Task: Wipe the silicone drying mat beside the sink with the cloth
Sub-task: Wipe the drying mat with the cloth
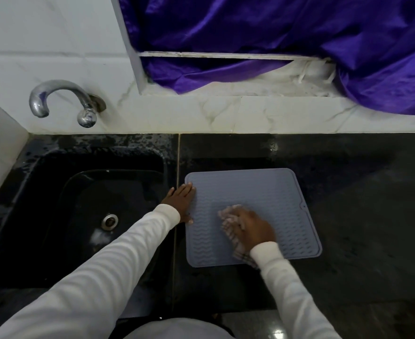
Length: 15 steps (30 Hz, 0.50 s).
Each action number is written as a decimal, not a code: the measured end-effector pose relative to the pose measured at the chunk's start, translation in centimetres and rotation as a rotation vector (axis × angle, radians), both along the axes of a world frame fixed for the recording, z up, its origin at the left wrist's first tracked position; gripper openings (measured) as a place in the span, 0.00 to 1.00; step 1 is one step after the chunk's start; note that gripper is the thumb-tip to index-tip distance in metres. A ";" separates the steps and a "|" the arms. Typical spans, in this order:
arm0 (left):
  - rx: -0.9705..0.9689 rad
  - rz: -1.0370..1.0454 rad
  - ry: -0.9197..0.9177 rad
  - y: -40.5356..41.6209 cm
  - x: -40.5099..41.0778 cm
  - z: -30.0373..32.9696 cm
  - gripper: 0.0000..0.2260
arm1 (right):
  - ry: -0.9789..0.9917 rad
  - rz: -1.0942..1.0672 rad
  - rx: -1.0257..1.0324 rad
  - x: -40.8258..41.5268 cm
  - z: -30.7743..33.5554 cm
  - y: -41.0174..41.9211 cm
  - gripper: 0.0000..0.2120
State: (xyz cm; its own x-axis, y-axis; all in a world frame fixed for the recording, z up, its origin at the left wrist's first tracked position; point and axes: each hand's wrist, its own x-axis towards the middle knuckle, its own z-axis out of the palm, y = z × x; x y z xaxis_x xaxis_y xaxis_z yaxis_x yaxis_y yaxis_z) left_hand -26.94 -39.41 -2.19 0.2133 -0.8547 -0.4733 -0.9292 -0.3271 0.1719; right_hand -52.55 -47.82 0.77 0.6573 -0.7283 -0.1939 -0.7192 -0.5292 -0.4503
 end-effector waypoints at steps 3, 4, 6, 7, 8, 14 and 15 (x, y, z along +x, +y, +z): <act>-0.016 -0.008 -0.012 0.1 -0.1 0.1 0.46 | 0.075 0.164 -0.068 4.3 -1.7 4.6 0.25; -0.022 -0.011 -0.019 0.2 -0.1 0.2 0.45 | 0.094 0.201 -0.126 4.9 -2.3 5.7 0.27; -0.027 -0.011 -0.022 0.2 -0.1 0.1 0.43 | 0.154 0.231 -0.168 4.8 -2.9 7.0 0.34; -0.027 -0.010 -0.020 0.2 0.0 0.0 0.44 | 0.153 0.218 -0.196 4.3 -3.3 6.9 0.36; -0.025 -0.010 -0.010 0.3 0.2 0.0 0.45 | 0.145 0.201 -0.234 3.6 -3.8 6.5 0.33; -0.029 0.007 0.070 0.5 0.6 -0.4 0.48 | 0.167 0.048 -0.287 -2.1 -5.1 1.1 0.20; -0.032 0.007 0.071 0.5 0.6 -0.5 0.49 | 0.152 0.016 -0.280 -3.2 -5.1 0.4 0.20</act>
State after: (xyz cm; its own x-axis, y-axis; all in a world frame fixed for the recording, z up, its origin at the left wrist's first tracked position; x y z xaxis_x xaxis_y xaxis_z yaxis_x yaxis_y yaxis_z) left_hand -26.33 -38.87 -2.65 0.1864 -0.8684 -0.4595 -0.9119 -0.3270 0.2481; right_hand -55.71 -47.45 -4.30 0.6480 -0.7570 -0.0840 -0.7576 -0.6292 -0.1737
